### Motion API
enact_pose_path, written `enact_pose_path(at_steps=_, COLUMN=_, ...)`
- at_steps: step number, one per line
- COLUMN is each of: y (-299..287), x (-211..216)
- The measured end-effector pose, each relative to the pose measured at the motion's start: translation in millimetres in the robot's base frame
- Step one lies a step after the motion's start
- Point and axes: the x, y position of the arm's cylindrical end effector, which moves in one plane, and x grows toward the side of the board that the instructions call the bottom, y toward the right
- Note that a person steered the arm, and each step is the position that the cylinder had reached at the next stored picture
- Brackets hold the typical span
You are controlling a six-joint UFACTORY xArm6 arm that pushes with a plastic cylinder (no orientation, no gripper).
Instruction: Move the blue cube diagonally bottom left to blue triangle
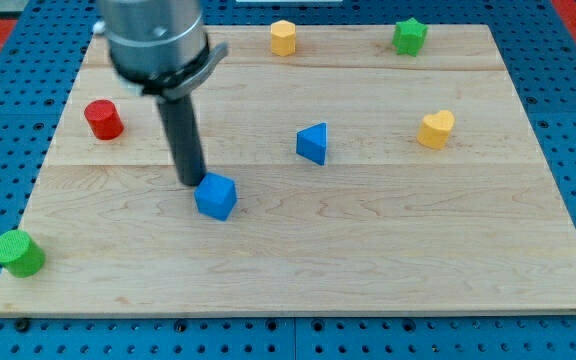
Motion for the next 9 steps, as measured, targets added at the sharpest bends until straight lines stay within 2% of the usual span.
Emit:
enact_pose_path(at_steps=1, y=18, x=-10)
enact_pose_path(at_steps=2, y=7, x=10)
enact_pose_path(at_steps=3, y=-111, x=12)
enact_pose_path(at_steps=4, y=-180, x=11)
enact_pose_path(at_steps=9, y=-190, x=9)
